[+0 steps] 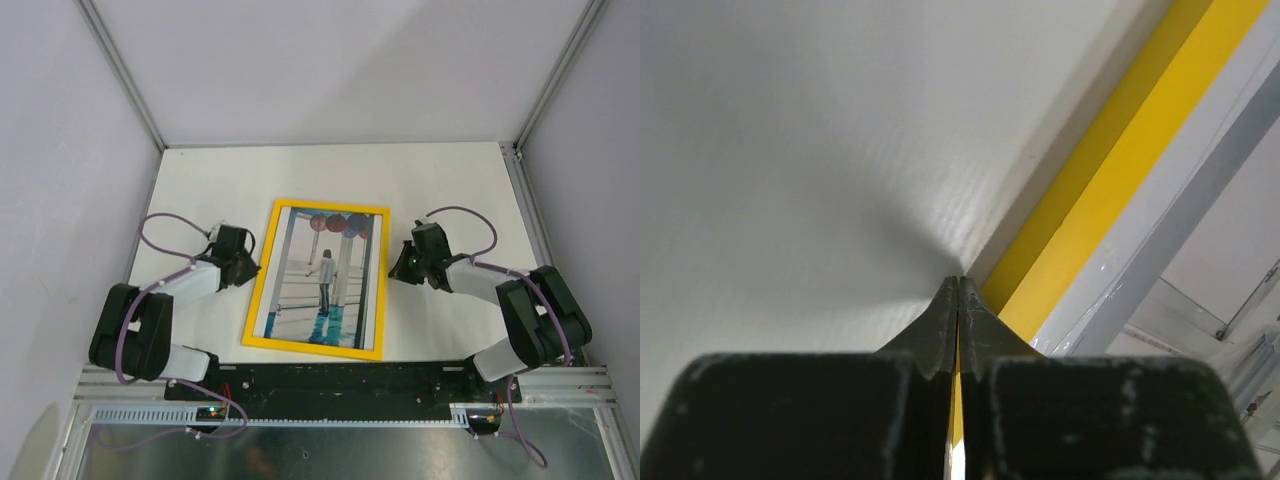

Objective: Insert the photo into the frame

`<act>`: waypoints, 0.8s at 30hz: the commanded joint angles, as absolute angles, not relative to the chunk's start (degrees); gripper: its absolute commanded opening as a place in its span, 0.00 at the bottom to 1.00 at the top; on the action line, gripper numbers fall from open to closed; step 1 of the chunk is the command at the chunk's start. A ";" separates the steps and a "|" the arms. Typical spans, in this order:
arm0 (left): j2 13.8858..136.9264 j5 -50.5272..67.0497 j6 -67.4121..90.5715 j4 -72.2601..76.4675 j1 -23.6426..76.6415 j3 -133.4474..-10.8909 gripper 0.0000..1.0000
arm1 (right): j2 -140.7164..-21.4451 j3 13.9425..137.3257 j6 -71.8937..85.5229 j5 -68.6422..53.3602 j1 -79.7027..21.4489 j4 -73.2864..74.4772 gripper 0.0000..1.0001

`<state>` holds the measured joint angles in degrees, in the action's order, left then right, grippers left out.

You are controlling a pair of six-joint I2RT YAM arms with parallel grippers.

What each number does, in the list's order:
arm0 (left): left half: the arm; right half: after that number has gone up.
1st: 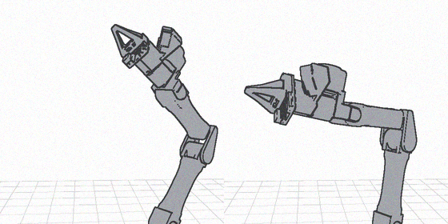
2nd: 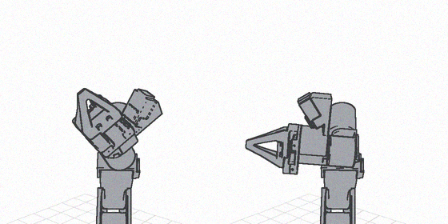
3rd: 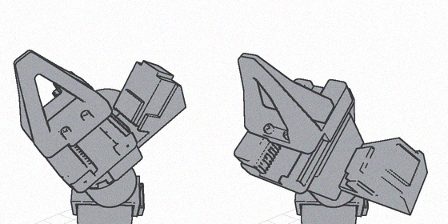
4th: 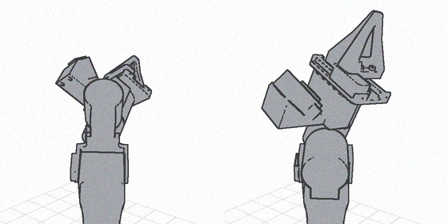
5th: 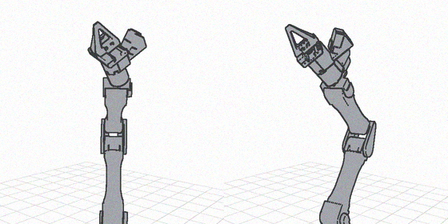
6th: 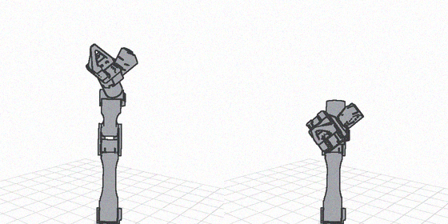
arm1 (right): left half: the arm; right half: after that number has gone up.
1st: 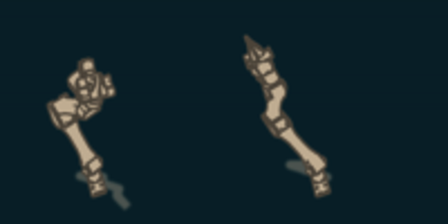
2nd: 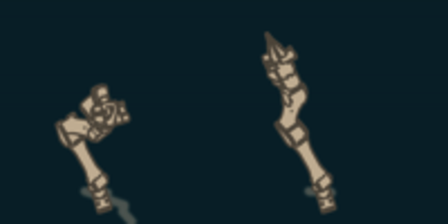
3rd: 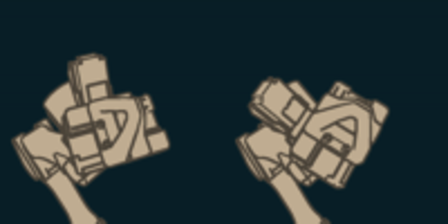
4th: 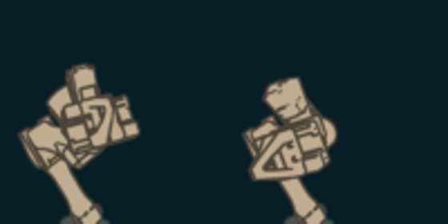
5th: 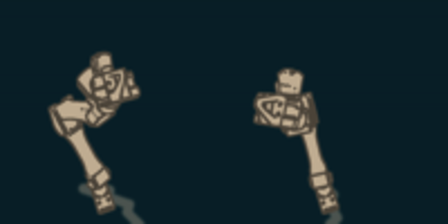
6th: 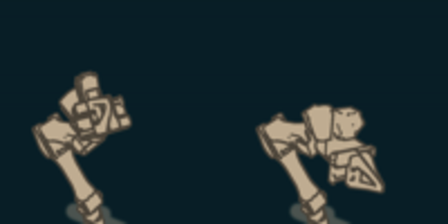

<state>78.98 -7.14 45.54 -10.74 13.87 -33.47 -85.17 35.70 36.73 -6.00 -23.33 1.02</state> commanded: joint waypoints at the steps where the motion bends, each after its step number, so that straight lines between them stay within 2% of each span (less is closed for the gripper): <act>1: 83.11 -9.12 47.78 -11.50 17.67 -36.45 0.00 | -88.40 37.05 36.37 -7.65 -20.28 -2.89 0.08; 12: 90.24 -9.03 48.73 -11.42 24.02 -44.52 0.00 | -95.86 42.78 34.43 -10.13 -14.22 -3.15 0.07; 24: 94.06 -9.14 47.03 -10.83 24.85 -48.85 0.00 | -97.95 45.17 34.01 -9.52 -13.42 -1.38 0.07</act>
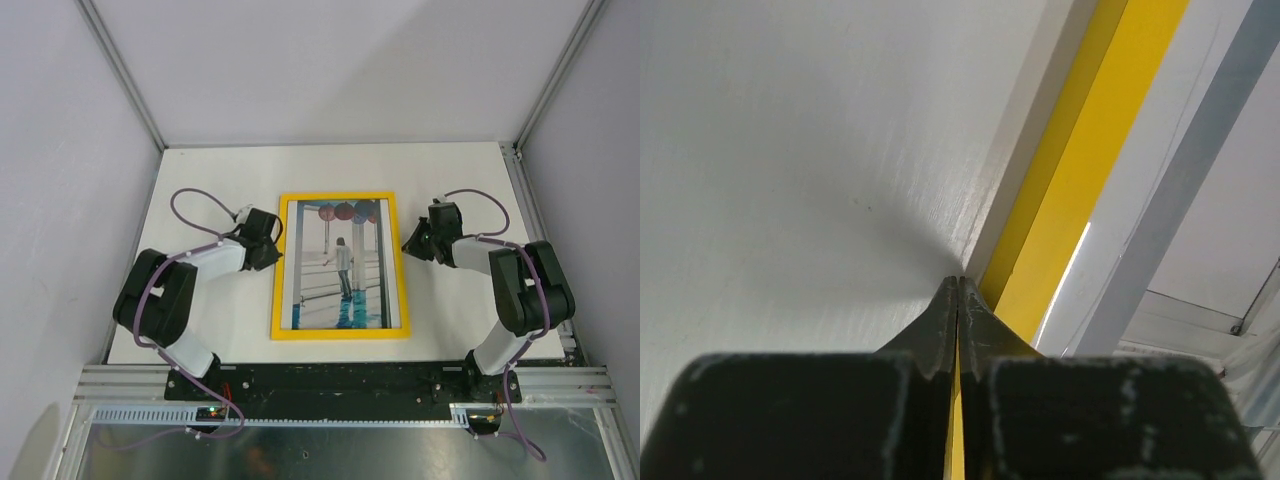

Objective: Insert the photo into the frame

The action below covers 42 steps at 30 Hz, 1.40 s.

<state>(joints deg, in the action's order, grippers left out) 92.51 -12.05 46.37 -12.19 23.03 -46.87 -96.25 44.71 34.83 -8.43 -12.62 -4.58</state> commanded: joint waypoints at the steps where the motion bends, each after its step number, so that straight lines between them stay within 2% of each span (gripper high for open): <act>1: 94.10 -9.23 46.89 -10.82 24.77 -48.95 0.00 | -97.71 45.17 33.97 -9.37 -13.39 -1.17 0.07; 11: 92.66 -10.99 44.48 -11.03 24.20 -49.98 0.00 | -95.93 45.47 33.50 -8.51 -12.66 -0.32 0.09; 13: 91.39 -11.45 43.51 -11.17 22.68 -49.96 0.03 | -95.11 46.24 32.85 -8.02 -11.91 2.21 0.16; 16: 88.75 -10.10 40.96 -11.31 18.80 -50.70 0.13 | -92.95 47.74 31.77 -7.25 -10.40 5.16 0.36; 18: 86.98 -8.81 38.50 -12.06 16.81 -52.25 0.21 | -90.36 49.05 31.06 -6.25 -9.78 7.03 0.49; 20: 84.81 -8.20 36.04 -13.32 16.20 -54.26 0.34 | -87.87 50.43 30.70 -5.76 -9.57 8.70 0.59; 22: 81.96 -6.91 33.99 -14.56 16.05 -55.80 0.51 | -85.23 51.45 30.81 -5.97 -9.53 9.76 0.67; 26: 75.56 -2.84 29.44 -16.58 16.00 -57.00 0.86 | -79.22 51.81 31.46 -6.84 -9.72 10.70 0.76; 28: 71.91 -1.41 27.68 -17.22 16.00 -56.50 0.96 | -76.27 51.84 31.55 -6.96 -9.83 11.20 0.78; 35: 61.03 -0.62 26.56 -18.87 16.00 -53.64 1.00 | -67.99 51.83 31.63 -6.27 -11.23 12.54 0.81; 42: 55.55 -2.11 28.20 -18.88 16.00 -50.97 1.00 | -66.41 51.85 32.88 -3.85 -14.15 11.22 0.82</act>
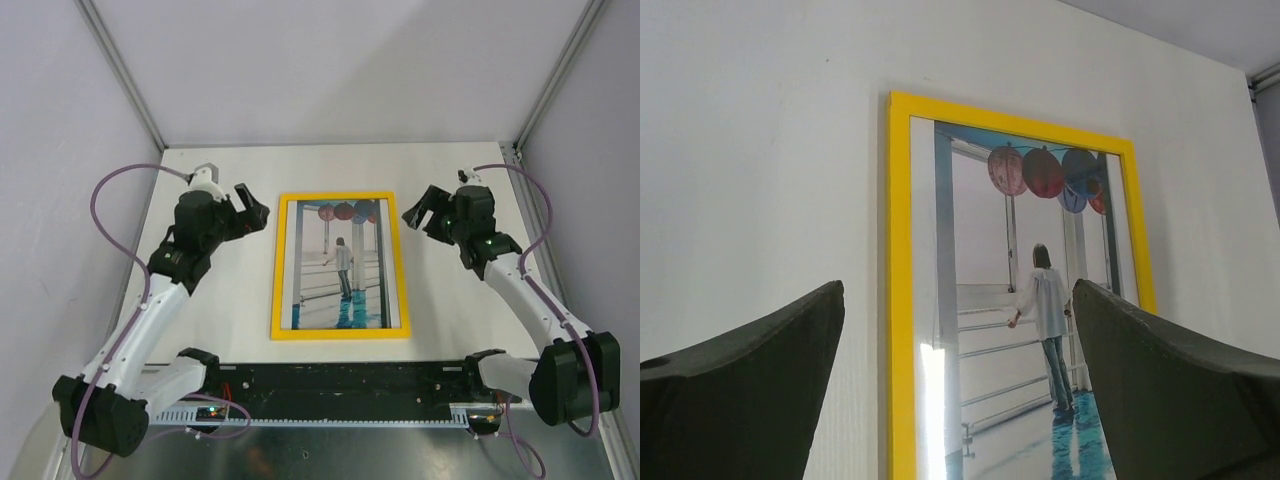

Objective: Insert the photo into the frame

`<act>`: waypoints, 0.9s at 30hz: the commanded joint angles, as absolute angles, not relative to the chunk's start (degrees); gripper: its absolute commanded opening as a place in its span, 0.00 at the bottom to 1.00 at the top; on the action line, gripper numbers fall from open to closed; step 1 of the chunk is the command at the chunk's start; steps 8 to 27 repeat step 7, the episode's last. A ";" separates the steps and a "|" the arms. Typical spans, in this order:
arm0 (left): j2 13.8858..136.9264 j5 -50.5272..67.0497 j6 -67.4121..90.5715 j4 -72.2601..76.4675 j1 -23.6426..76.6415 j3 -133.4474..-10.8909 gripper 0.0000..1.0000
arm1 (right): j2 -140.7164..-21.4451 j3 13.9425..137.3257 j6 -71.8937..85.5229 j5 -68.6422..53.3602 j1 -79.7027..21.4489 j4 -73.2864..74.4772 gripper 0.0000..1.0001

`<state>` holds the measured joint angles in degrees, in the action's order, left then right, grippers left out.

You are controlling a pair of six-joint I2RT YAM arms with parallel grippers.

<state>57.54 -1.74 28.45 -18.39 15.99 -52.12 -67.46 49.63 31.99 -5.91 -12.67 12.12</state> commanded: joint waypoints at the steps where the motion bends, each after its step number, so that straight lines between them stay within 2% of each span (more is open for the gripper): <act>1: 55.50 -2.02 28.29 -18.89 16.00 -50.93 1.00 | -66.56 51.81 32.88 -3.68 -14.54 10.66 0.82; 27: 56.18 -1.24 27.83 -18.98 16.00 -51.09 1.00 | -67.32 51.85 33.07 -2.83 -15.21 9.32 0.82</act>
